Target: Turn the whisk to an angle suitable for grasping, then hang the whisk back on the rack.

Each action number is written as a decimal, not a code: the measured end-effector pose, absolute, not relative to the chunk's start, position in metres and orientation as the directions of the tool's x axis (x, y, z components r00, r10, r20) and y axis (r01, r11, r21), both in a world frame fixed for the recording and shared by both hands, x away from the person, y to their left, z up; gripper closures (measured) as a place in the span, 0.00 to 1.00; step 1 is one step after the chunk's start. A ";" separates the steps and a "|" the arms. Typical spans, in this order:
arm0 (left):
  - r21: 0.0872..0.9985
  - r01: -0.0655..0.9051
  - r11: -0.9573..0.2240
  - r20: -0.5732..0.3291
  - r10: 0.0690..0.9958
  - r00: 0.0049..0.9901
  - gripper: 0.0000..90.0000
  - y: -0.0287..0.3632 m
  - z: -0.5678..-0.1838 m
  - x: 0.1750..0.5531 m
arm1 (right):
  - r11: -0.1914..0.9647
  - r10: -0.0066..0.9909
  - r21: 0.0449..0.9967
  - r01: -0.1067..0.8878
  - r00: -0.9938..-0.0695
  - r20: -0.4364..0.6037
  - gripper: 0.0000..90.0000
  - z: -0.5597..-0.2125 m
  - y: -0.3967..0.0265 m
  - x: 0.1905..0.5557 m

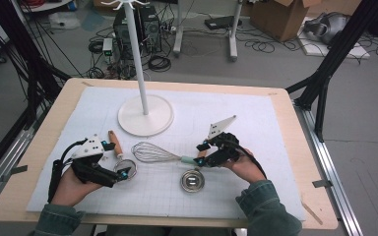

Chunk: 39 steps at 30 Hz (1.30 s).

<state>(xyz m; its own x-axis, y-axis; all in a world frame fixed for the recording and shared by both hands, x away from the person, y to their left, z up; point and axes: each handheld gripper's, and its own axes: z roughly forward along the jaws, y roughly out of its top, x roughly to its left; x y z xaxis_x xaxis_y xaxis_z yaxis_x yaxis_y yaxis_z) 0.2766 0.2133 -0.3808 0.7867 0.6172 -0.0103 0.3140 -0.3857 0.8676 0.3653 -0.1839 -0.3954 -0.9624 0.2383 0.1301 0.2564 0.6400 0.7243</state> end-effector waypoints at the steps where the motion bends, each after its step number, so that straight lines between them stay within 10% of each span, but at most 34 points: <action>1: 0.868 0.315 -0.384 -0.012 0.618 0.786 0.02 0.213 -0.380 0.277 | 0.638 0.244 0.725 0.260 -0.961 0.130 0.48 -0.394 -0.186 0.364; 39: 0.866 0.304 -0.397 -0.030 0.565 0.825 0.02 0.194 -0.375 0.292 | 0.666 0.272 0.690 0.284 -0.953 0.130 0.59 -0.423 -0.218 0.350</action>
<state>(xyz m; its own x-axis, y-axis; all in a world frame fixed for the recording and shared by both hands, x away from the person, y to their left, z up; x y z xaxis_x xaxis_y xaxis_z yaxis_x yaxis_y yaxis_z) 0.2922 0.1941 -0.3753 0.8246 0.5649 -0.0303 0.3038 -0.3971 0.8660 0.3499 -0.2179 -0.4231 -0.9533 0.2724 0.1301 0.2844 0.6657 0.6899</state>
